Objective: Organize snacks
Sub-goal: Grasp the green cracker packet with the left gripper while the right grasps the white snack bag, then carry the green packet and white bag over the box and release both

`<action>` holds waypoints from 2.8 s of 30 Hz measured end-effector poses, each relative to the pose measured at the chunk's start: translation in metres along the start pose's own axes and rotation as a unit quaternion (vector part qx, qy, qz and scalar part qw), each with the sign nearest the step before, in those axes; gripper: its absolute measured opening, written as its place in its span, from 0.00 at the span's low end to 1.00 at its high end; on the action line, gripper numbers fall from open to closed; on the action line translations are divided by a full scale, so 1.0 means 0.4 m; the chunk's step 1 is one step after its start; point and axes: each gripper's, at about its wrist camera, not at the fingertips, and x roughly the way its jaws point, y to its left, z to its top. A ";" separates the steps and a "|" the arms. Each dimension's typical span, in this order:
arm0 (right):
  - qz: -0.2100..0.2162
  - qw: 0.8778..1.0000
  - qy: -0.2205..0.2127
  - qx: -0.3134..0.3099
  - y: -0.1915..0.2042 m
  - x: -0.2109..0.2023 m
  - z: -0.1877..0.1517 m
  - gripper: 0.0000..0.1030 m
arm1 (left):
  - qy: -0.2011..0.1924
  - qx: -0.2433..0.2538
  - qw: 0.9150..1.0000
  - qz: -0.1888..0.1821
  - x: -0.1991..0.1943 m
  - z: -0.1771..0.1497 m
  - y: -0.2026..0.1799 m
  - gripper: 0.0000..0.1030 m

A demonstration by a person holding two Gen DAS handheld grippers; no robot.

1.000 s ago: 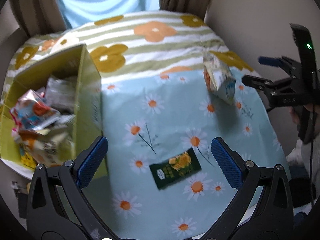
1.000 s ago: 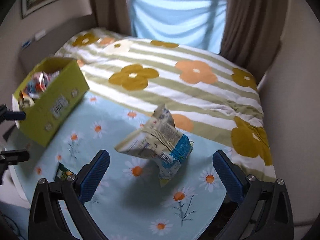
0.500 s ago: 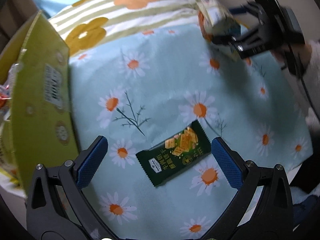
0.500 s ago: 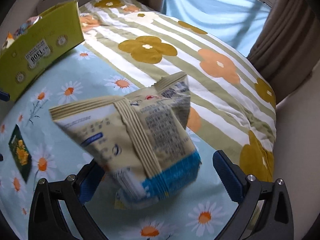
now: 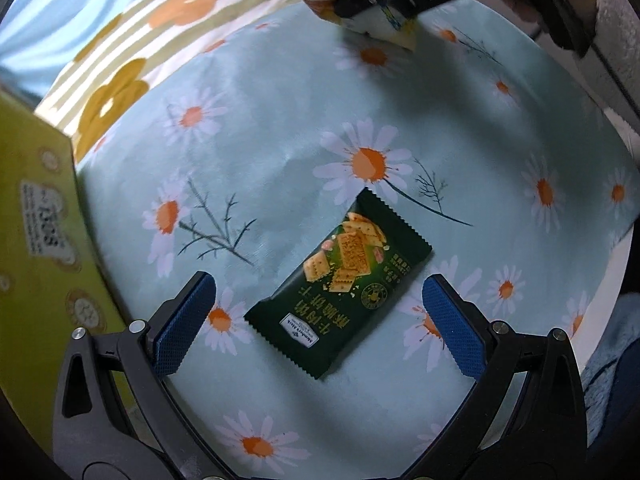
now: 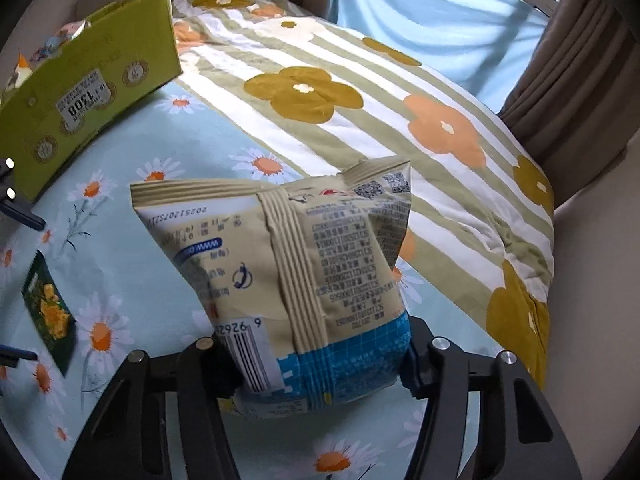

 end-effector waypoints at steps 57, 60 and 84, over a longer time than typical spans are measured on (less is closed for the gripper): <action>0.027 0.986 -0.108 0.121 0.053 -0.406 0.118 0.54 | -0.151 -0.161 0.975 0.003 -0.387 0.035 0.123 0.40; 0.029 0.986 -0.122 0.110 0.091 -0.433 0.178 0.54 | -0.175 -0.189 0.966 0.011 -0.447 0.006 0.209 0.40; 0.055 0.979 -0.090 0.173 0.527 -0.249 0.575 0.54 | -0.162 -0.274 0.948 0.032 -0.499 -0.240 0.925 0.40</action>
